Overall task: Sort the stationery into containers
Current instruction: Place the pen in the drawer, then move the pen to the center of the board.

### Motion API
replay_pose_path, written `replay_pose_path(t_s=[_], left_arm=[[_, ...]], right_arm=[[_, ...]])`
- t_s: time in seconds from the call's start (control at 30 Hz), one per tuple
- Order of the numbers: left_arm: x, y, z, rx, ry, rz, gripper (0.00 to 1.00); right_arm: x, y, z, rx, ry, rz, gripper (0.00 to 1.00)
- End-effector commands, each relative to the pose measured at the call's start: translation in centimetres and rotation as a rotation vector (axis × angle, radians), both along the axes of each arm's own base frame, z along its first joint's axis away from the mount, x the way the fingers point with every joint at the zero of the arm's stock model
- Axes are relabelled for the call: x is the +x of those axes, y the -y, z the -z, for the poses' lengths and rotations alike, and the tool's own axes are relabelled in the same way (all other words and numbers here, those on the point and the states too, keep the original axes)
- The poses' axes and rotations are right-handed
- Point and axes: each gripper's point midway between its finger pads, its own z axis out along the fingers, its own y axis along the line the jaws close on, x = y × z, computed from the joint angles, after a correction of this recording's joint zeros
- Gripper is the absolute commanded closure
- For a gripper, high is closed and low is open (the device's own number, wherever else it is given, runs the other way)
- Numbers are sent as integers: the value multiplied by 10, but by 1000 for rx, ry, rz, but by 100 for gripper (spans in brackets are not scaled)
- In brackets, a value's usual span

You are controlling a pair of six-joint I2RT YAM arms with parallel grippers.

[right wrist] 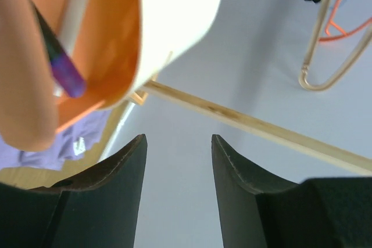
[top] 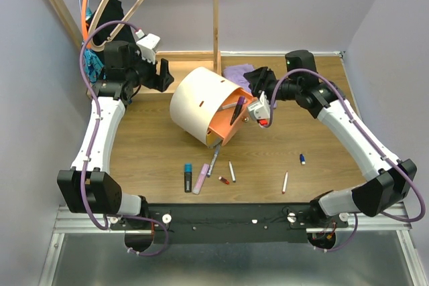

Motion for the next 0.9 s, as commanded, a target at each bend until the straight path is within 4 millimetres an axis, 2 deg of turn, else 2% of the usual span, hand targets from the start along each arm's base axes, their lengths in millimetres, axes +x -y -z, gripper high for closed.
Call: replay_pose_path(t_s=[0.0,0.07,0.1,0.13,0.2,0.23,0.3,0.33,0.37,0.4,0.5,0.57,0.6,0.67,0.8,0.87], left_arm=[[5,-7,-2,8,4,-40,18],[4,-19,7,-5,-49,-150,18],[0,-38,22,19,-89,-272,18],[-5,-44,33,13,-130,-331,18],[-34,-55,71,1,-283,-451,19],[-45,-55,83,-2,-334,-468,20],[-77,-52,112,-43,-466,-517,21],[-85,-50,119,-64,-500,-532,22],[-95,-49,127,-71,-542,-544,24],[-105,-46,139,-86,-589,-553,24],[-126,-36,160,-112,-685,-539,25],[-136,-20,170,-134,-734,-495,26],[-144,-14,181,-131,-765,-480,26],[-146,-1,184,-116,-770,-440,26],[-158,14,190,-64,-803,-395,26],[-168,26,193,-45,-829,-360,26]], right_arm=[[34,19,-45,137,77,238,44],[48,32,-53,225,12,373,44],[57,44,-53,255,-8,470,44],[62,49,-57,369,-84,561,44],[71,66,-57,473,-146,713,44],[72,69,-53,573,-243,786,43],[76,83,-45,673,-308,917,40],[77,85,-43,766,-373,967,39],[79,91,-29,794,-401,1028,36],[80,96,-28,841,-415,1065,30],[89,111,-21,1008,-459,1208,21],[97,122,-4,1072,-522,1324,20],[101,123,-11,1110,-539,1342,19],[107,128,8,1123,-606,1423,19],[115,131,13,1178,-641,1470,19],[118,130,9,1207,-643,1467,19]])
